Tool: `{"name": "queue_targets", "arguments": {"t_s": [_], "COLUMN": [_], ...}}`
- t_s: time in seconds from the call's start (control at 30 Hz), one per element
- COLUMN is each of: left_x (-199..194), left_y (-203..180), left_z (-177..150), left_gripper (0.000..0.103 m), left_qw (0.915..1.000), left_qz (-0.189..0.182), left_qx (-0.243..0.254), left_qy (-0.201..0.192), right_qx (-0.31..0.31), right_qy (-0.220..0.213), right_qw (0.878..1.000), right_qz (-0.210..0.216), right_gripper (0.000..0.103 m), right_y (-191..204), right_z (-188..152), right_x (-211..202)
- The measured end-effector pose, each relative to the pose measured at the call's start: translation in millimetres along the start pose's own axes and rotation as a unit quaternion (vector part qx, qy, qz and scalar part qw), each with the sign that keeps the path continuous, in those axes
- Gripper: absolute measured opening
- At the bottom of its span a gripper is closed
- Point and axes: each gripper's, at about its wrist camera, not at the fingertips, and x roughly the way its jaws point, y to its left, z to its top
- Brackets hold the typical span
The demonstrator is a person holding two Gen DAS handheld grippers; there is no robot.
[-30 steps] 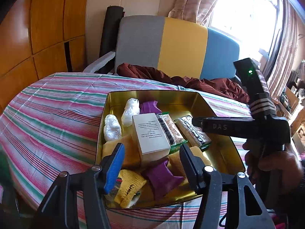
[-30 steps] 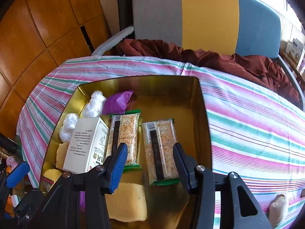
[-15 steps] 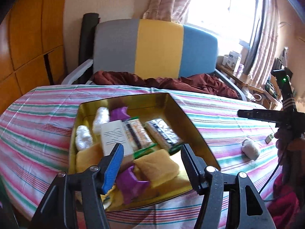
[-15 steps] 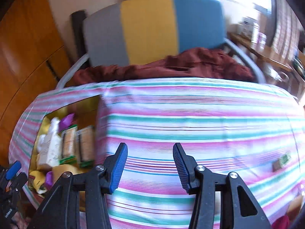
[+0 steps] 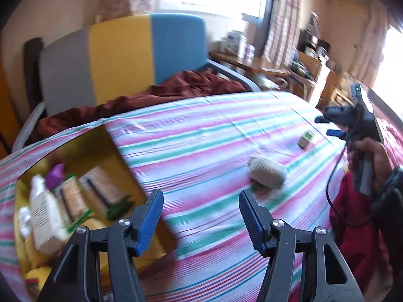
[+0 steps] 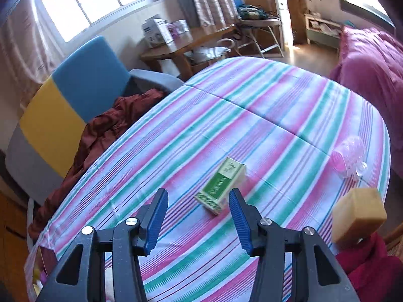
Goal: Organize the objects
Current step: 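Reach the left gripper to the white knit glove and grasp it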
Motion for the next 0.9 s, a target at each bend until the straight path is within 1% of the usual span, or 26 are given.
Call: {"name": "queue_targets", "arguments": {"t_s": [0.07, 0.1, 0.17, 0.23, 0.27, 0.37, 0.47, 0.63, 0.67, 0.7, 0.73, 0.77, 0.8, 0.9], "left_x": [20, 30, 47, 64, 71, 94, 115, 146, 152, 158, 163, 166, 168, 162], "left_y": [-20, -30, -47, -63, -69, -84, -94, -106, -107, -108, -107, -107, -106, -105], "left_z": [4, 6, 9, 12, 13, 19, 26, 33, 34, 35, 36, 36, 36, 30], "left_gripper": [0.065, 0.069, 0.072, 0.077, 0.081, 0.086, 0.089, 0.092, 0.092, 0.089, 0.083, 0.072, 0.071, 0.068], "left_qw": [0.9995, 0.9989, 0.9975, 0.9957, 0.9948, 0.9923, 0.9904, 0.9862, 0.9855, 0.9852, 0.9855, 0.9851, 0.9849, 0.9857], "left_qz": [-0.018, -0.028, -0.045, -0.058, -0.063, -0.067, -0.064, -0.066, -0.066, -0.064, -0.064, -0.076, -0.083, -0.088], "left_qx": [0.021, 0.03, 0.043, 0.056, 0.063, 0.085, 0.105, 0.132, 0.136, 0.136, 0.132, 0.127, 0.12, 0.119], "left_qy": [0.017, 0.024, 0.034, 0.046, 0.049, 0.06, 0.064, 0.075, 0.078, 0.083, 0.084, 0.088, 0.093, 0.08], "right_qx": [0.043, 0.052, 0.048, 0.046, 0.045, 0.052, 0.06, 0.054, 0.054, 0.055, 0.056, 0.059, 0.062, 0.069], "right_qy": [0.011, 0.01, 0.015, 0.028, 0.034, 0.045, 0.054, 0.069, 0.069, 0.068, 0.068, 0.067, 0.065, 0.064], "right_qw": [0.999, 0.998, 0.999, 0.998, 0.998, 0.997, 0.996, 0.995, 0.995, 0.995, 0.995, 0.995, 0.995, 0.995], "right_qz": [0.011, 0.015, 0.018, 0.03, 0.033, 0.041, 0.045, 0.048, 0.048, 0.048, 0.046, 0.044, 0.041, 0.035], "right_gripper": [0.051, 0.051, 0.051, 0.051, 0.051, 0.052, 0.052, 0.052, 0.052, 0.052, 0.052, 0.052, 0.052, 0.052], "right_y": [-15, -18, -17, -14, -14, -17, -19, -16, -16, -16, -16, -17, -19, -22], "right_z": [2, 3, 1, -1, -3, -5, -6, -6, -6, -6, -5, -5, -5, -3], "right_x": [4, 3, 3, 6, 7, 11, 15, 23, 23, 24, 24, 24, 24, 26]}}
